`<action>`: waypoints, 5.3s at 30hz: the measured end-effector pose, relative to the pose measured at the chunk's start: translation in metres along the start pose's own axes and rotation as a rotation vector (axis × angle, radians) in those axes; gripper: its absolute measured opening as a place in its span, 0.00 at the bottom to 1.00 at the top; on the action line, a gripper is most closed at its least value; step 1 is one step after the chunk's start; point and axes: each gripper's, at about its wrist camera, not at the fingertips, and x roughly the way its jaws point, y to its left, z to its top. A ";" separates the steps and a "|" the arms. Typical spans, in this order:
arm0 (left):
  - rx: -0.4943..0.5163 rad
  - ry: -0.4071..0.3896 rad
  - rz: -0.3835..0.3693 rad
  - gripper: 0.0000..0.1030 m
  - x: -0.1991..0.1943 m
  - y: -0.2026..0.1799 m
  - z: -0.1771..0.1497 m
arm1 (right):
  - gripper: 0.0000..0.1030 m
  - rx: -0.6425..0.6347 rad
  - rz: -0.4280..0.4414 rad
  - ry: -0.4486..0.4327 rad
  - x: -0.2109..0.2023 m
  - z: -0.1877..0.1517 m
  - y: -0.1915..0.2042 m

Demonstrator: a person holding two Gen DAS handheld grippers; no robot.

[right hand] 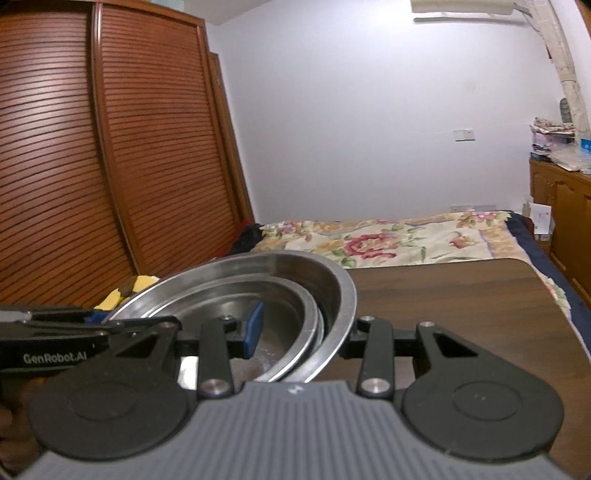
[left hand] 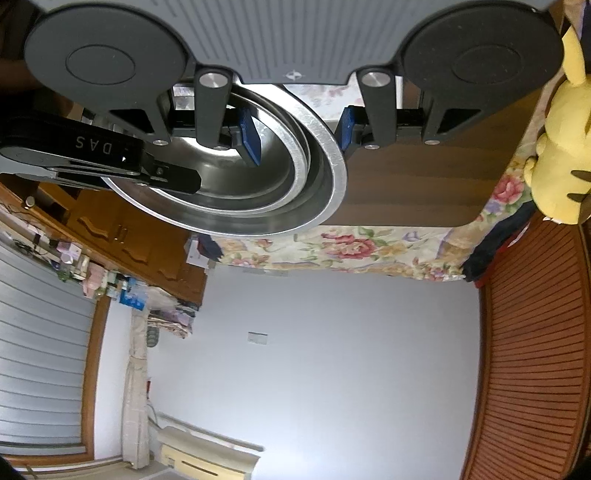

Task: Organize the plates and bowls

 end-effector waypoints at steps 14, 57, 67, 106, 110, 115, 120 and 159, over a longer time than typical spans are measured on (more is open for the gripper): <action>-0.029 0.014 0.052 0.42 -0.003 0.029 -0.011 | 0.40 -0.052 0.055 0.042 0.016 -0.004 0.030; 0.020 0.095 0.160 0.55 0.029 0.045 -0.048 | 0.46 -0.084 0.033 0.121 0.054 -0.041 0.032; 0.031 0.053 0.166 0.84 0.019 0.040 -0.039 | 0.52 -0.088 0.028 0.063 0.027 -0.028 0.026; 0.101 -0.060 0.161 1.00 -0.023 -0.023 -0.024 | 1.00 -0.048 -0.186 -0.030 -0.044 -0.013 -0.005; 0.114 -0.052 0.170 1.00 -0.030 -0.032 -0.030 | 1.00 -0.034 -0.199 -0.025 -0.052 -0.018 -0.005; 0.118 -0.037 0.187 1.00 -0.037 -0.035 -0.038 | 1.00 -0.030 -0.205 -0.032 -0.060 -0.024 -0.004; 0.118 -0.024 0.213 1.00 -0.037 -0.033 -0.044 | 1.00 -0.024 -0.206 -0.023 -0.062 -0.029 -0.005; 0.077 0.006 0.260 1.00 -0.030 -0.023 -0.068 | 1.00 -0.016 -0.227 0.025 -0.063 -0.054 -0.005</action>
